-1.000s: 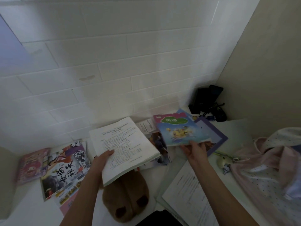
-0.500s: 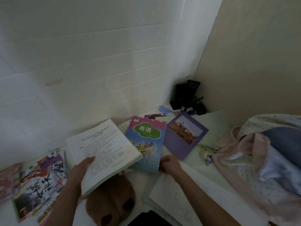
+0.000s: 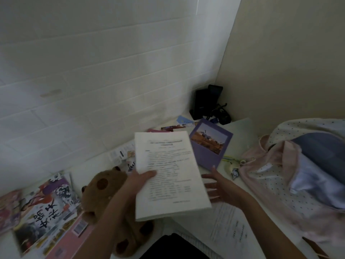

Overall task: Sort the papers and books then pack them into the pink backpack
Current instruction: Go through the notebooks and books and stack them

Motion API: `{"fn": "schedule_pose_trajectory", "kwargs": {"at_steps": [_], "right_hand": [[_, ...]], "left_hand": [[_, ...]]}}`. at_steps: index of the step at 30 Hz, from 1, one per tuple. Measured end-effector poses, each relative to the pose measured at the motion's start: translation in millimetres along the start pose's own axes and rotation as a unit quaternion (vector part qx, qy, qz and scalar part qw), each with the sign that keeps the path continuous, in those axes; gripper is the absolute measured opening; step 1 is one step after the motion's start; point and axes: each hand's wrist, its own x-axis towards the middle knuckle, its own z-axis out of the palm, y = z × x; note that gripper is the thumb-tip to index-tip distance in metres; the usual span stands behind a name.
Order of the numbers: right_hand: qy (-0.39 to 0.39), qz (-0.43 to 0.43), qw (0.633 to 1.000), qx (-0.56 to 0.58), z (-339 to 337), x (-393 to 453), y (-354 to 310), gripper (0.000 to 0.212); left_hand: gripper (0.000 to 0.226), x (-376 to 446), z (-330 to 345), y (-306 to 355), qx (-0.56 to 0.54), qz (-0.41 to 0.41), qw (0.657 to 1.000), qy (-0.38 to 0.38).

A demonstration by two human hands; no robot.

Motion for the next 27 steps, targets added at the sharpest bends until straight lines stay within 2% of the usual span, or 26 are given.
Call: {"fn": "schedule_pose_trajectory", "kwargs": {"at_steps": [1, 3, 5, 7, 9, 10, 12, 14, 16, 18, 19, 21, 23, 27], "right_hand": [[-0.002, -0.004, 1.0, -0.008, 1.7, -1.8, -1.7, 0.055], [0.075, -0.066, 0.994, -0.054, -1.2, -1.4, -4.1, 0.037], [0.158, -0.132, 0.969, -0.133, -13.2, -2.4, -4.1, 0.023], [0.209, -0.156, 0.945, -0.198, -31.9, -6.7, -2.8, 0.027], [0.249, -0.16, 0.926, -0.233, -52.8, -12.8, 2.0, 0.029], [0.266, -0.158, 0.917, -0.252, -63.9, -15.7, 6.3, 0.032], [0.296, -0.148, 0.894, -0.304, -83.8, -21.6, 18.6, 0.038], [0.305, -0.138, 0.879, -0.34, -97.5, -24.9, 34.3, 0.04], [0.311, -0.125, 0.873, -0.355, -103.9, -25.7, 48.4, 0.041], [0.328, -0.109, 0.854, -0.388, -104.9, -25.4, 56.7, 0.04], [0.334, -0.109, 0.844, -0.405, -104.3, -25.0, 58.8, 0.039], [0.336, -0.121, 0.834, -0.42, -102.8, -23.8, 58.7, 0.039], [0.322, -0.128, 0.835, -0.427, -100.2, -22.4, 57.1, 0.041], [0.242, -0.128, 0.856, -0.438, -91.4, -17.5, 54.6, 0.04]], "left_hand": [[0.015, 1.4, 18.3, -3.5, 0.031, 0.0, 0.999, -0.024], [0.011, 1.6, 47.0, -13.6, 0.147, -0.012, 0.984, -0.096], [0.011, -2.5, 64.5, -26.8, 0.239, -0.059, 0.945, -0.214], [0.018, -4.7, 73.1, -41.4, 0.312, -0.078, 0.9, -0.294], [0.039, -2.5, 77.4, -53.3, 0.403, 0.0, 0.872, -0.279], [0.052, -2.2, 80.2, -58.9, 0.425, 0.033, 0.871, -0.243], [0.069, -7.4, 87.5, -67.8, 0.414, 0.063, 0.891, -0.177], [0.079, -13.2, 98.0, -79.9, 0.443, 0.098, 0.882, -0.126], [0.096, -20.2, 111.9, -91.3, 0.536, 0.114, 0.831, -0.093], [0.117, -25.2, 125.3, -99.2, 0.624, 0.087, 0.772, -0.088], [0.126, -28.4, 131.2, -101.0, 0.649, 0.062, 0.753, -0.093], [0.14, -30.7, 138.5, -102.8, 0.666, 0.035, 0.738, -0.1], [0.148, -30.2, 140.5, -102.5, 0.676, 0.042, 0.724, -0.125], [0.149, -34.4, 136.3, -101.9, 0.74, 0.094, 0.64, -0.183]]}}
